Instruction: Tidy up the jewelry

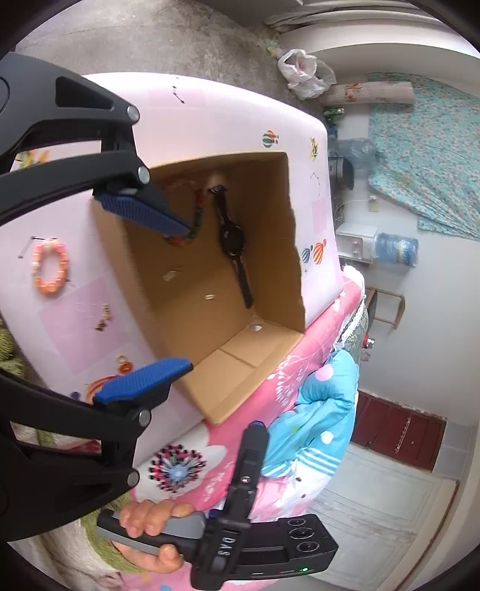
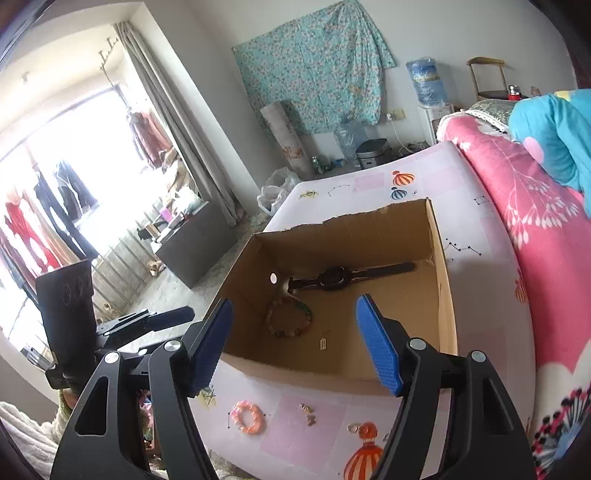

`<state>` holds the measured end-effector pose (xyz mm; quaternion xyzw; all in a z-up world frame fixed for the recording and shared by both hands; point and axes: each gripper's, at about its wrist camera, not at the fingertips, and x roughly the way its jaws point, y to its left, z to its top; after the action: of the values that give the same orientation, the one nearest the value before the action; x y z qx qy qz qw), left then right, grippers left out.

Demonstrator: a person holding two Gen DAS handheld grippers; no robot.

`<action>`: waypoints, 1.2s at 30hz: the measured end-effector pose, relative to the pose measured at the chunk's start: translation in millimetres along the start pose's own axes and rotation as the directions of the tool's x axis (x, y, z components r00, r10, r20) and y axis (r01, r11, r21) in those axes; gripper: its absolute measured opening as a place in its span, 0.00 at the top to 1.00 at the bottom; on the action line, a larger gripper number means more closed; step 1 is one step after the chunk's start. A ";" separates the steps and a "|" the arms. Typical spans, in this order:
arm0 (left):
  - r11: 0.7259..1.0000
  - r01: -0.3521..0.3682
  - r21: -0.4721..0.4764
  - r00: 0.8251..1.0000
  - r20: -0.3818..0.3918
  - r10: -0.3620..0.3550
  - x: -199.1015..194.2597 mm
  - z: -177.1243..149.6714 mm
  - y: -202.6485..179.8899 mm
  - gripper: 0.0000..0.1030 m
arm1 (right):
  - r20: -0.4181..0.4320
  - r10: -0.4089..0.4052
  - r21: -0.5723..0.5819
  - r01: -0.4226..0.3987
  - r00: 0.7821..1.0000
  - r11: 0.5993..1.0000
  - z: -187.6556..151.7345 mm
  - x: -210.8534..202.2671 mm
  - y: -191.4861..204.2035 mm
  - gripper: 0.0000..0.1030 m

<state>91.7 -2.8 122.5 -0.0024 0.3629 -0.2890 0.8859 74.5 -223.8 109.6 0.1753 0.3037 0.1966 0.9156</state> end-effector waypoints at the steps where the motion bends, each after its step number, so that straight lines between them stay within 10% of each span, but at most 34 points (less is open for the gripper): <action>1: 1.000 -0.002 0.007 1.000 0.005 0.002 -3.1 -5.8 -2.9 0.31 | 0.010 -0.002 0.004 0.002 1.000 1.000 -6.2 -4.8 0.2 0.33; 22: 0.994 -0.052 0.094 0.982 -0.178 0.068 60.8 -98.1 -38.0 0.25 | -0.202 -0.194 0.115 0.220 0.960 0.969 -127.6 11.5 -42.1 0.33; 36: 0.969 -0.102 0.225 0.964 -0.220 0.152 99.0 -93.3 -33.9 0.74 | -0.245 -0.143 0.049 0.160 0.959 0.986 -139.9 37.6 -29.2 0.44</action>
<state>70.7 -62.7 -2.5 0.1498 0.4317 -0.2665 0.8486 22.2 -203.2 -27.1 0.1578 0.4314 0.1352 0.8779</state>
